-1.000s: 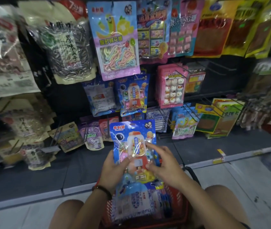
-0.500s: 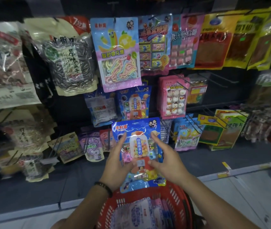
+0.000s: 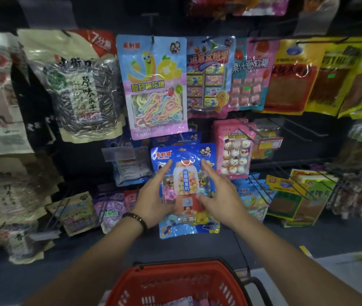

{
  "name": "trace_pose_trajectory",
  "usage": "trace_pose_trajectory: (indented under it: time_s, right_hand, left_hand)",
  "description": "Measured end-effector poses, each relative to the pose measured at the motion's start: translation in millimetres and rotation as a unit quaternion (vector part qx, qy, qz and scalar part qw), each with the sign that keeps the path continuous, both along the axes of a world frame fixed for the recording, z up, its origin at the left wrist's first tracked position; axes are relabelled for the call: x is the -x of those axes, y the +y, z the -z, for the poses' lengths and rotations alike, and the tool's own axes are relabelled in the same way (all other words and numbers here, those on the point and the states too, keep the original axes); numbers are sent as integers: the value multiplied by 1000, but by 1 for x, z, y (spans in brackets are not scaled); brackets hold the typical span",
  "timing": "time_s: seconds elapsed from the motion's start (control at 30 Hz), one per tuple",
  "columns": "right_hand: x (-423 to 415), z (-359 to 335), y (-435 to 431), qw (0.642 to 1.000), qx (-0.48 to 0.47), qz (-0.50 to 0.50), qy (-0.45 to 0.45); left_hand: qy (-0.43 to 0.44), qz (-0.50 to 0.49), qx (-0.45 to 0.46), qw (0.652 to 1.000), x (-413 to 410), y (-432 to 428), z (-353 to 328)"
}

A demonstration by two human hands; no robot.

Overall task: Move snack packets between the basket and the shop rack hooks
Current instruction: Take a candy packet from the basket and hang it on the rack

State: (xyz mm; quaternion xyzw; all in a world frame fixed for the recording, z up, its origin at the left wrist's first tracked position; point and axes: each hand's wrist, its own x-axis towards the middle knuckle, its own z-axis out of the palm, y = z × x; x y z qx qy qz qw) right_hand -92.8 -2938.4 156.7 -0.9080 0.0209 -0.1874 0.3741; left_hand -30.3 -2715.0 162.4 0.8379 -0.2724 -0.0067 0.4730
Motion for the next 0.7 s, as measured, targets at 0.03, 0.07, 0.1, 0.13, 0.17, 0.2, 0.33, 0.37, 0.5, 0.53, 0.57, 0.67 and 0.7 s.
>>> trace_pose_trajectory:
  time_s: [0.03,0.07,0.1,0.13,0.17,0.2,0.33,0.37,0.5,0.53,0.57,0.67,0.7]
  right_hand:
    - [-5,0,-1,1000,3,3,0]
    - [-9,0,-2,1000,5,5,-2]
    - [-13,0,-3,1000,7,6,-3]
    - [-18,1,-3,1000,9,4,-2]
    - [-22,2,-4,1000,11,2,0]
    - [-25,4,-5,1000,13,1,3]
    - [-35,11,-9,1000,19,5,10]
    - [-37,13,-9,1000,15,7,10]
    - [-52,21,-10,1000,2,18,13]
    - [-57,22,-10,1000,3,23,16]
    - [-61,23,-10,999,4,27,19]
    - [-76,26,-8,999,3,29,25]
    - [-81,26,-7,999,-2,28,30]
  left_hand:
    - [-2,-2,-1,1000,-4,-2,0]
    - [-2,-2,0,1000,-7,-3,-1]
    - [-1,-2,3,1000,-11,-4,-1]
    - [1,-3,4,1000,-13,-5,-1]
    - [1,-3,3,1000,-15,-5,-1]
    - [1,-3,-1,1000,-17,-5,-1]
    - [-2,-8,-19,1000,-26,-7,2]
    - [-4,-7,-22,1000,-29,-7,3]
    - [-10,-6,-37,999,-46,-10,7]
    - [-9,-8,-39,999,-51,-11,9]
    - [-7,-12,-40,999,-56,-12,11]
    - [1,-31,-39,999,-74,-16,17]
    - [-1,-35,-36,999,-80,-18,20]
